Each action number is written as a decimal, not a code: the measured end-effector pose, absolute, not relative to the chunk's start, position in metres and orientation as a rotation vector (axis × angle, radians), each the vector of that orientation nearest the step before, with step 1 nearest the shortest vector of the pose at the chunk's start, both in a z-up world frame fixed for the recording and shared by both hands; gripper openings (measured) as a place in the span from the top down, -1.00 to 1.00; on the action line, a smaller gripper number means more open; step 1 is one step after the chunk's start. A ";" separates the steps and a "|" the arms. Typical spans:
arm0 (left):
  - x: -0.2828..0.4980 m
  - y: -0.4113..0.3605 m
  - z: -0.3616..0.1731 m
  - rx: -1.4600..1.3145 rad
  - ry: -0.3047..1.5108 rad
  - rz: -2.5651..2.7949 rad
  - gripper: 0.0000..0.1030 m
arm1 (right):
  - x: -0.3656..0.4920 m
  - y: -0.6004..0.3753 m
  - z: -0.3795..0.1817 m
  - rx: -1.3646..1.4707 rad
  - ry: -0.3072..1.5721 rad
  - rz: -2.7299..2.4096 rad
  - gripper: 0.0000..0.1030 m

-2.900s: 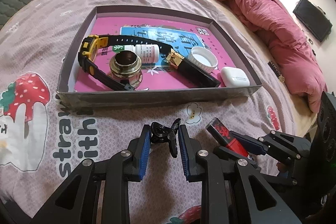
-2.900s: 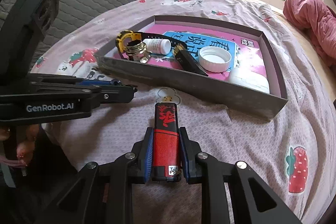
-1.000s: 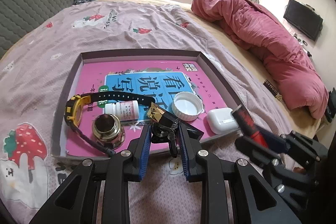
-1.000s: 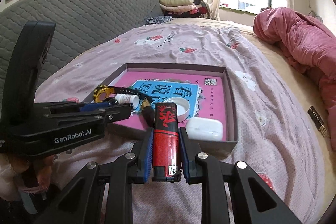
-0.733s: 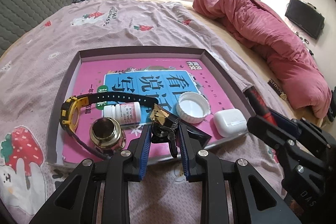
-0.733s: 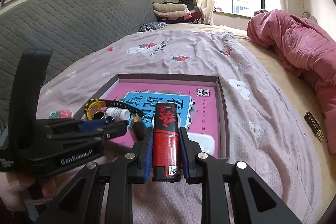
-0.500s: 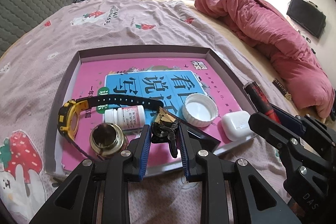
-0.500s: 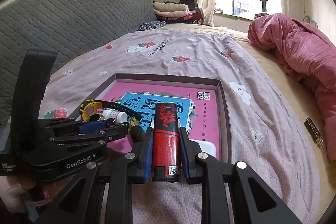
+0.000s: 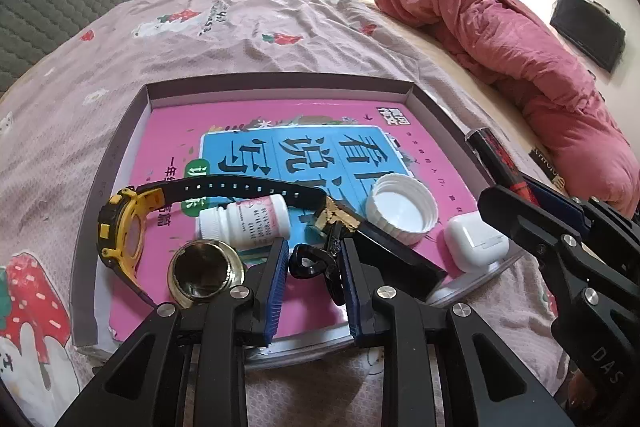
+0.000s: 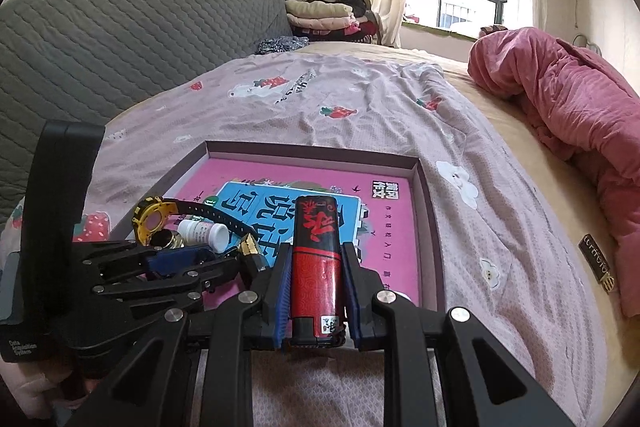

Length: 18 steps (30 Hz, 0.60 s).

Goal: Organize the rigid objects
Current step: 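Lift the black clip with the left tool while the right tool carries the lighter over the box, then lower the clip into the box with the left tool while the right tool lowers the lighter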

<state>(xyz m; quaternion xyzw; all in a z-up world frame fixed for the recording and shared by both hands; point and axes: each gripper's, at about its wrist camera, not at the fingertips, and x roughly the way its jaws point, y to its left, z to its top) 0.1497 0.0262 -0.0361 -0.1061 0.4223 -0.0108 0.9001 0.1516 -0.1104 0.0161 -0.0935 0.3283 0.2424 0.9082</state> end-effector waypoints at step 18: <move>0.152 0.030 -0.042 -0.201 0.883 -0.010 0.49 | 0.161 -0.091 0.000 -0.238 0.730 0.504 0.55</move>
